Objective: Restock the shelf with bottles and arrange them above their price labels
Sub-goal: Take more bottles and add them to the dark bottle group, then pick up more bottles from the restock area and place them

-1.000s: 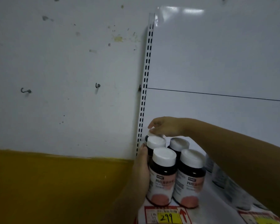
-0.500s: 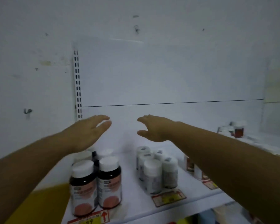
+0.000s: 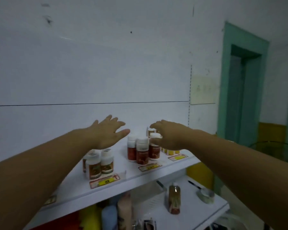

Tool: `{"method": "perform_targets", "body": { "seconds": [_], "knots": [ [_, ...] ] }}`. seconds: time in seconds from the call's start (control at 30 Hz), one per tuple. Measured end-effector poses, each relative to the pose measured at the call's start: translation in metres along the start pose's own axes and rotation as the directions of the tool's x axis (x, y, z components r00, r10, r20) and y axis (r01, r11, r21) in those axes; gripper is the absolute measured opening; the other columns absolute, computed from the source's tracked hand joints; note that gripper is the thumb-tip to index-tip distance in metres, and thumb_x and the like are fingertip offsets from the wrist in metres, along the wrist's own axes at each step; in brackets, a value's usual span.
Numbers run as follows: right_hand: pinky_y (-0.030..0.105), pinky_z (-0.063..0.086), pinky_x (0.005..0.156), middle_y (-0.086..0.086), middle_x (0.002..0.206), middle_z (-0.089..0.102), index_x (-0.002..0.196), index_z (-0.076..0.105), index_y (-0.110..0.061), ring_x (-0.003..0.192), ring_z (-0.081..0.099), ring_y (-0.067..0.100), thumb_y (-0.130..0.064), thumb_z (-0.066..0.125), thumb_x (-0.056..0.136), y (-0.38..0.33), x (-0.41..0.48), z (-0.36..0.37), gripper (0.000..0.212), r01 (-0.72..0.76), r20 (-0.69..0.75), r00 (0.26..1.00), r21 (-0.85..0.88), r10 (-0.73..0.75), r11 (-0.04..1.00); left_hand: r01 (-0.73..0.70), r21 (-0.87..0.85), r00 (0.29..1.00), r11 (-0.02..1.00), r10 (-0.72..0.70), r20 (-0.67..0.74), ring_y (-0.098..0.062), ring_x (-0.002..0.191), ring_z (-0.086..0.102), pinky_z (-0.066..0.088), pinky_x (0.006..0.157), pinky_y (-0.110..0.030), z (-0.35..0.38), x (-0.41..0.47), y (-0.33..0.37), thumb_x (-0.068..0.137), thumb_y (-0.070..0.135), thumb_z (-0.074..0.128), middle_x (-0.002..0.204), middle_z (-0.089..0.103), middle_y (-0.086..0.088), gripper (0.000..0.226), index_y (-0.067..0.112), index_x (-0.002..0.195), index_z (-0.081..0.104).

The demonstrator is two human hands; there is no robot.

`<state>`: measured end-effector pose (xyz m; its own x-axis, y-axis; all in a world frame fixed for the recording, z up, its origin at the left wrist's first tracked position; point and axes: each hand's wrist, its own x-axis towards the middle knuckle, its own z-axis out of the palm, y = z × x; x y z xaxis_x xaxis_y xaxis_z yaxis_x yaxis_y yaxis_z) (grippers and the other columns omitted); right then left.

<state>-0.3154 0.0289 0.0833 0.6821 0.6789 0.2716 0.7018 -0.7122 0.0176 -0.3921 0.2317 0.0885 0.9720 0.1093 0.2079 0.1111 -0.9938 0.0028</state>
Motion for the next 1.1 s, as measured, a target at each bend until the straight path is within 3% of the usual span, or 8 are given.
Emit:
{"method": "perform_targets", "body": {
  "seconds": [0.2, 0.5, 0.63, 0.73, 0.9, 1.03, 1.1],
  "knots": [
    [0.035, 0.025, 0.112, -0.001, 0.155, 0.028, 0.147, 0.025, -0.025, 0.140, 0.028, 0.019, -0.049, 0.045, 0.093, 0.104, -0.037, 0.017, 0.063, -0.118, 0.085, 0.989, -0.040, 0.121, 0.992, -0.128, -0.017, 0.988, 0.992, 0.129, 0.084, -0.017, 0.149, -0.005, 0.001, 0.120, -0.048, 0.019, 0.067, 0.087, 0.095, 0.057, 0.017, 0.162, 0.008, 0.001, 0.063, 0.028, 0.151, 0.019],
    [0.032, 0.030, 0.109, -0.003, 0.152, 0.034, 0.145, 0.028, -0.028, 0.135, 0.036, 0.018, -0.049, 0.045, 0.093, 0.192, 0.026, 0.056, 0.058, -0.133, 0.127, 0.982, -0.049, 0.139, 0.990, -0.054, -0.093, 0.993, 0.994, 0.063, 0.099, -0.020, 0.144, 0.025, 0.016, 0.118, -0.037, 0.014, 0.187, 0.090, 0.097, 0.055, 0.014, 0.157, 0.028, -0.002, 0.066, 0.017, 0.148, 0.030],
    [0.032, 0.034, 0.105, -0.003, 0.147, 0.041, 0.141, 0.036, -0.029, 0.129, 0.043, 0.018, -0.047, 0.046, 0.093, 0.220, 0.079, 0.065, 0.052, -0.101, 0.193, 0.974, -0.109, 0.121, 0.989, 0.013, 0.108, 0.968, 0.994, -0.040, 0.249, -0.022, 0.143, 0.026, 0.019, 0.115, -0.037, 0.018, 0.242, 0.089, 0.099, 0.051, 0.020, 0.156, 0.028, -0.006, 0.063, 0.012, 0.147, 0.032],
    [0.033, 0.035, 0.105, -0.001, 0.143, 0.046, 0.138, 0.040, -0.027, 0.127, 0.045, 0.017, -0.045, 0.045, 0.094, 0.242, 0.123, 0.069, 0.048, -0.097, 0.160, 0.981, -0.088, 0.111, 0.991, 0.028, 0.192, 0.962, 0.981, -0.079, 0.262, -0.023, 0.140, 0.032, 0.025, 0.112, -0.037, 0.023, 0.284, 0.087, 0.100, 0.047, 0.028, 0.154, 0.032, -0.007, 0.059, 0.010, 0.145, 0.036],
    [0.031, 0.037, 0.103, 0.000, 0.139, 0.050, 0.136, 0.045, -0.024, 0.124, 0.048, 0.020, -0.037, 0.046, 0.095, 0.268, 0.183, 0.097, 0.043, -0.006, 0.200, 0.980, -0.040, 0.014, 0.999, 0.062, 0.192, 0.931, 0.979, -0.126, 0.342, -0.025, 0.136, 0.037, 0.030, 0.112, -0.038, 0.048, 0.339, 0.086, 0.097, 0.048, 0.036, 0.152, 0.034, -0.006, 0.058, 0.015, 0.145, 0.036],
    [0.029, 0.042, 0.084, 0.006, 0.120, 0.060, 0.121, 0.056, -0.016, 0.107, 0.056, 0.024, -0.025, 0.046, 0.094, 0.282, 0.240, 0.119, 0.030, 0.101, 0.174, 0.979, 0.006, -0.101, 0.995, 0.170, 0.131, 0.903, 0.977, -0.207, 0.376, -0.026, 0.128, 0.046, 0.041, 0.106, -0.045, 0.065, 0.378, 0.076, 0.094, 0.047, 0.046, 0.147, 0.040, -0.006, 0.057, 0.019, 0.143, 0.038],
    [0.030, 0.043, 0.088, 0.006, 0.125, 0.057, 0.127, 0.052, -0.016, 0.112, 0.055, 0.025, -0.022, 0.048, 0.093, 0.285, 0.266, 0.129, 0.035, 0.156, 0.161, 0.974, 0.031, -0.159, 0.987, 0.199, 0.170, 0.888, 0.965, -0.251, 0.386, -0.026, 0.129, 0.045, 0.040, 0.108, -0.043, 0.073, 0.396, 0.075, 0.094, 0.040, 0.051, 0.148, 0.040, -0.005, 0.056, 0.020, 0.144, 0.036]
  ]
}}
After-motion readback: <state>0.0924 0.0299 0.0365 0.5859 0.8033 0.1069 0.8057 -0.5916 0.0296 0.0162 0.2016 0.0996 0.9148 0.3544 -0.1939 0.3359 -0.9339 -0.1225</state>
